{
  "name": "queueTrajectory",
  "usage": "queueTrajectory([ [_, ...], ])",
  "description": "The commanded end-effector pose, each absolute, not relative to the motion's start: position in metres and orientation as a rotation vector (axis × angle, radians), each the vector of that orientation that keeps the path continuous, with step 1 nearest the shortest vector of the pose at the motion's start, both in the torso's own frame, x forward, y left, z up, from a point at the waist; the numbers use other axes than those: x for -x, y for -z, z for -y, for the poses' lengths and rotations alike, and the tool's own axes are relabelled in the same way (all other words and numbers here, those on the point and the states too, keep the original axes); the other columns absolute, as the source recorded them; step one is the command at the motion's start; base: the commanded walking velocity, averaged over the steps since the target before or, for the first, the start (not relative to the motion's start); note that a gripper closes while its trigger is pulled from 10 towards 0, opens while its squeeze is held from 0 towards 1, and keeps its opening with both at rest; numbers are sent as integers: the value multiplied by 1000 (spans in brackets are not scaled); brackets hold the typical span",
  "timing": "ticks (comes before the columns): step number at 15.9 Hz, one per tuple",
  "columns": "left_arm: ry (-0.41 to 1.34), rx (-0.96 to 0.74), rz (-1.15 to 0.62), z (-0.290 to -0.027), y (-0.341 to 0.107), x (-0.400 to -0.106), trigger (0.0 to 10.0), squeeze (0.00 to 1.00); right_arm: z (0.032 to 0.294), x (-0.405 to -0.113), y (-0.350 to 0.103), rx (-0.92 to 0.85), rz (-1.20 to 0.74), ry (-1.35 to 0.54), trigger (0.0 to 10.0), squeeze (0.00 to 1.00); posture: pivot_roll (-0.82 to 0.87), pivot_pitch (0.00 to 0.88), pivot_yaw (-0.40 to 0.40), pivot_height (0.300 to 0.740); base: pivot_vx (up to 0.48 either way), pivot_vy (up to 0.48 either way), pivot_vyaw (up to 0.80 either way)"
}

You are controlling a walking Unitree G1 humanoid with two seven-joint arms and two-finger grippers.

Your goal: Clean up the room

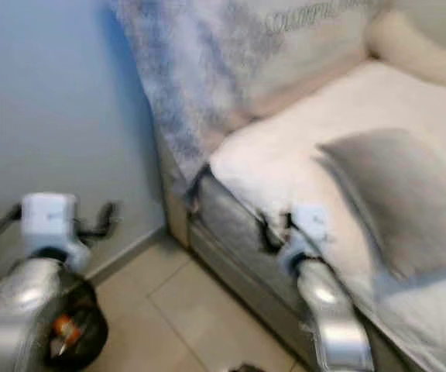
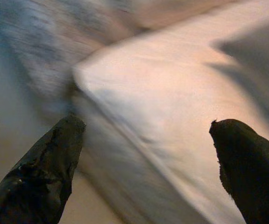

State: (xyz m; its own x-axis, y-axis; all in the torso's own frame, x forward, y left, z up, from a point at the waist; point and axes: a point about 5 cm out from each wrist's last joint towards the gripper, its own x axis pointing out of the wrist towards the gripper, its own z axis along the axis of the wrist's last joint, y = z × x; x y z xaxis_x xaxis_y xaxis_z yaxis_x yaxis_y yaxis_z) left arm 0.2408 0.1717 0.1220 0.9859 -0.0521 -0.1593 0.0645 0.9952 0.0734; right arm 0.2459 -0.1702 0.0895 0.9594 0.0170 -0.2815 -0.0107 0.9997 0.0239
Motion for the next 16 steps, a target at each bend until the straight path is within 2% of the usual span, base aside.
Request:
queueTrajectory([
  [1,37,-98,-152,-179,-124,-241,10000,0,166,-248,-95,-33,-266,-22,10000,0,39,0,2,740,0,0,-800],
  [5,48,-94,-147,-179,-126,-244,10000,0,166,-249,-96,-29,-256,-16,10000,0,30,0,15,740,198,0,-800],
  [16,49,-99,-123,-183,-132,-253,10000,0,158,-256,-101,-5,-223,-71,10000,0,42,0,13,740,320,0,-800],
])
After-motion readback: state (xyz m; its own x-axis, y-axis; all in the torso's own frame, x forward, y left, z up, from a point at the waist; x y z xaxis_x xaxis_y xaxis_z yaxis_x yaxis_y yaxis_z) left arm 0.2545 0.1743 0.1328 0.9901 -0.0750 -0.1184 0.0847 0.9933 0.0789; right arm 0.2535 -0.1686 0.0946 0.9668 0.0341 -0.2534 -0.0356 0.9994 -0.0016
